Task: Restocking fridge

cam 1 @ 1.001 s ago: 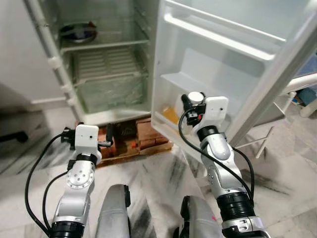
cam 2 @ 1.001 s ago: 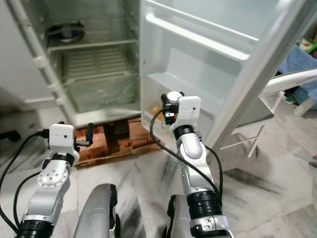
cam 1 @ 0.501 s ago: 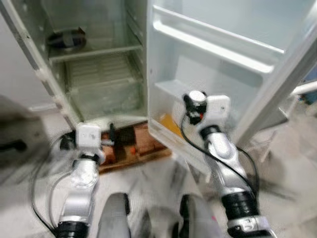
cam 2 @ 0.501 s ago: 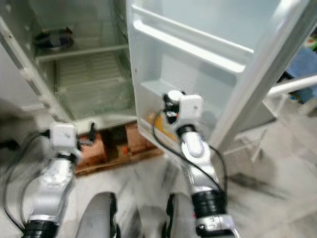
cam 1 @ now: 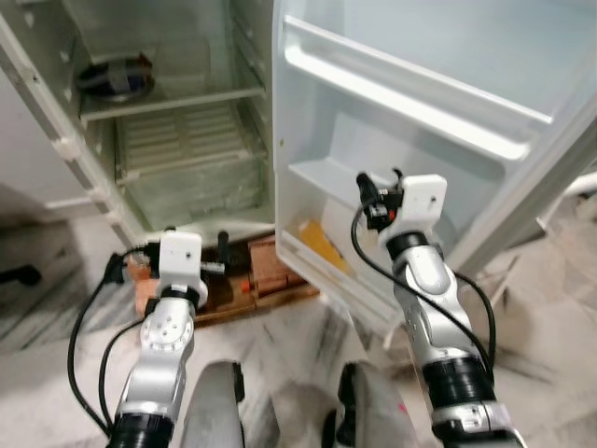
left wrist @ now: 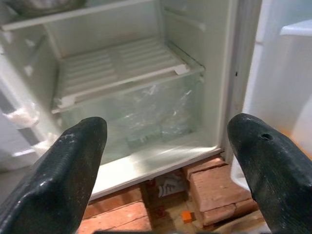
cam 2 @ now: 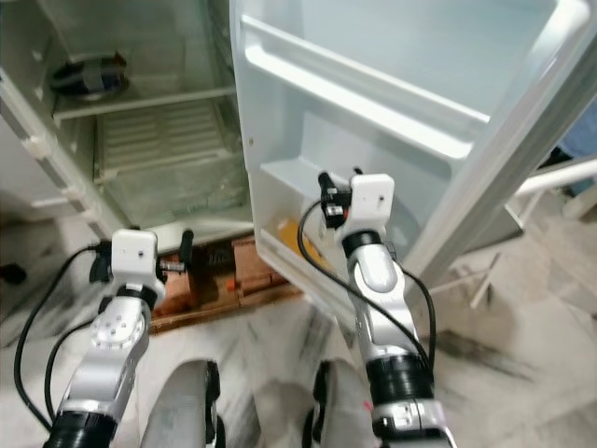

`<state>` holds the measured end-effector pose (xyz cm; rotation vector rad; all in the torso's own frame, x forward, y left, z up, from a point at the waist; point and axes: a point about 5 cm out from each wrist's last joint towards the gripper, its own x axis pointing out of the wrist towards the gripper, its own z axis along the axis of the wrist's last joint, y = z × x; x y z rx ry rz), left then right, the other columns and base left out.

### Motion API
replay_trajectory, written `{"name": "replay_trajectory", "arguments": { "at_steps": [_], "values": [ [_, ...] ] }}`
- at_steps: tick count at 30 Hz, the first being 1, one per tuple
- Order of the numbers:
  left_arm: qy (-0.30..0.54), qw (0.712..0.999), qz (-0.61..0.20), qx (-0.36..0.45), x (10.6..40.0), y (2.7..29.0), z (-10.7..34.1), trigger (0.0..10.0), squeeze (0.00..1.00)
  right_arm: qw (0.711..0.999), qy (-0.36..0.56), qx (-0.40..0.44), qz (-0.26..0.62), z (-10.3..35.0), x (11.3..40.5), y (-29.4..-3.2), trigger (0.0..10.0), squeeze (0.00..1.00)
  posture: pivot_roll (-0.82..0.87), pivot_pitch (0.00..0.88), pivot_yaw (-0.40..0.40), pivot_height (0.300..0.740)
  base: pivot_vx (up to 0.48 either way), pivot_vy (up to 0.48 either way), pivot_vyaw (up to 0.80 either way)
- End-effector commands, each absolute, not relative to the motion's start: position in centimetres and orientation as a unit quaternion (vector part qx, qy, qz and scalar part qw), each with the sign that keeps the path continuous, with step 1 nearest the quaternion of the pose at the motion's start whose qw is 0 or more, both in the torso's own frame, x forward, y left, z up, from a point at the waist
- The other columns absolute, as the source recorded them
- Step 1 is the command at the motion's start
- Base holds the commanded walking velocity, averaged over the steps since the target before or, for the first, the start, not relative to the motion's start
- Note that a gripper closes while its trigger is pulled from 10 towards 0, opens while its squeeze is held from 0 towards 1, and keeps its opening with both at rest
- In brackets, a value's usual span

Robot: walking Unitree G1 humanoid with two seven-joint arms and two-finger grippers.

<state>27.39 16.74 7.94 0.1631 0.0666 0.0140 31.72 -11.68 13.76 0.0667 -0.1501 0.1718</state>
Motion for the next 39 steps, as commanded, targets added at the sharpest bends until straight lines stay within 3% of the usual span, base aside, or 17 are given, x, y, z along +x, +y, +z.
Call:
{"name": "replay_trajectory", "arguments": {
  "at_steps": [1, 19, 32, 39],
  "values": [
    [0.039, 0.996, 0.011, 0.084, 27.3, 16.8, 7.8, 10.0, 0.00, 0.991, -0.091, 0.037, 0.087, 14.3, 31.7, -11.7, 10.0, 0.00, 0.10, 0.083, -0.035, 0.620, 0.000, 0.000, 0.00],
    [0.041, 0.995, 0.010, 0.087, 27.1, 16.7, 7.7, 10.0, 0.00, 0.990, -0.090, 0.036, 0.105, 14.2, 31.6, -11.3, 10.0, 0.00, 0.11, 0.089, -0.040, 0.495, 0.000, 0.000, 0.00],
    [0.042, 0.995, 0.010, 0.086, 26.9, 16.6, 7.7, 10.0, 0.00, 0.990, -0.083, 0.025, 0.107, 13.8, 31.7, -11.1, 10.0, 0.00, 0.11, 0.097, -0.040, 0.495, 0.000, 0.000, 0.00],
    [0.043, 0.995, 0.002, 0.087, 26.7, 16.2, 7.8, 10.0, 0.00, 0.991, -0.091, 0.022, 0.100, 13.7, 33.2, -9.7, 10.0, 0.00, 0.13, 0.116, -0.017, 0.495, 0.000, 0.000, 0.00]
  ]
}}
